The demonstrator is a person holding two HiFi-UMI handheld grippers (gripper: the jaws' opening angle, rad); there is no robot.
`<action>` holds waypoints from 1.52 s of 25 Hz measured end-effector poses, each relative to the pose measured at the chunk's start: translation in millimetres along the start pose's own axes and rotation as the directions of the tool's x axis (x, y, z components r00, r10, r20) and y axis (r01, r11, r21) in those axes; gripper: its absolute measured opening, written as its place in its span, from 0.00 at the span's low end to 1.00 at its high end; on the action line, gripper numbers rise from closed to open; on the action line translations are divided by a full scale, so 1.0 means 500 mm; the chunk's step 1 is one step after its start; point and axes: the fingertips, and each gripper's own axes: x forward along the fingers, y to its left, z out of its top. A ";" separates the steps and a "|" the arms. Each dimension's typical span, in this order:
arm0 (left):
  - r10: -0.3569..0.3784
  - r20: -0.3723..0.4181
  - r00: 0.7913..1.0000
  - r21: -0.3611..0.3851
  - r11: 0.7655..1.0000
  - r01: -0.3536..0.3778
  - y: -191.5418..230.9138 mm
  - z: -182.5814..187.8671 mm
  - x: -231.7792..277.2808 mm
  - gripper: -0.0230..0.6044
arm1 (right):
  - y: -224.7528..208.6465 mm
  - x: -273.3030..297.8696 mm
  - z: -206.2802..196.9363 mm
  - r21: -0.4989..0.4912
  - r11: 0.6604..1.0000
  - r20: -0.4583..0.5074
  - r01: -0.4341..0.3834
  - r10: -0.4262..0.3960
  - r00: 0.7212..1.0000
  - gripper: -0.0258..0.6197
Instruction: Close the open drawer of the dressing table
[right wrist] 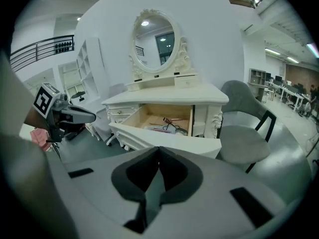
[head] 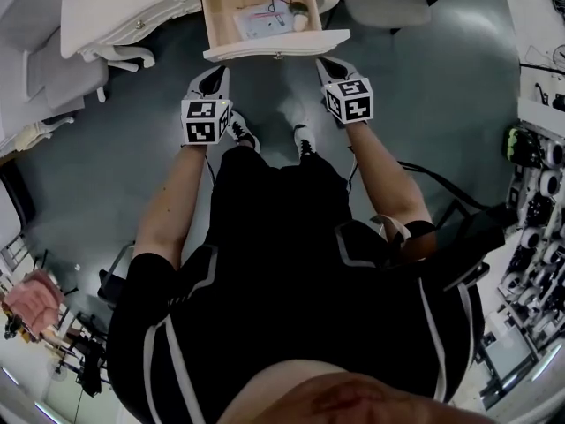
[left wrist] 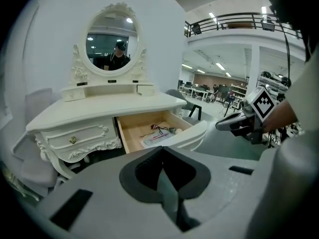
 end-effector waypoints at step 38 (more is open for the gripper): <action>-0.063 -0.141 0.988 0.017 0.998 0.066 0.119 -0.096 0.130 0.04 | -0.061 0.160 -0.083 0.185 0.960 -0.132 0.210 -0.188 0.973 0.05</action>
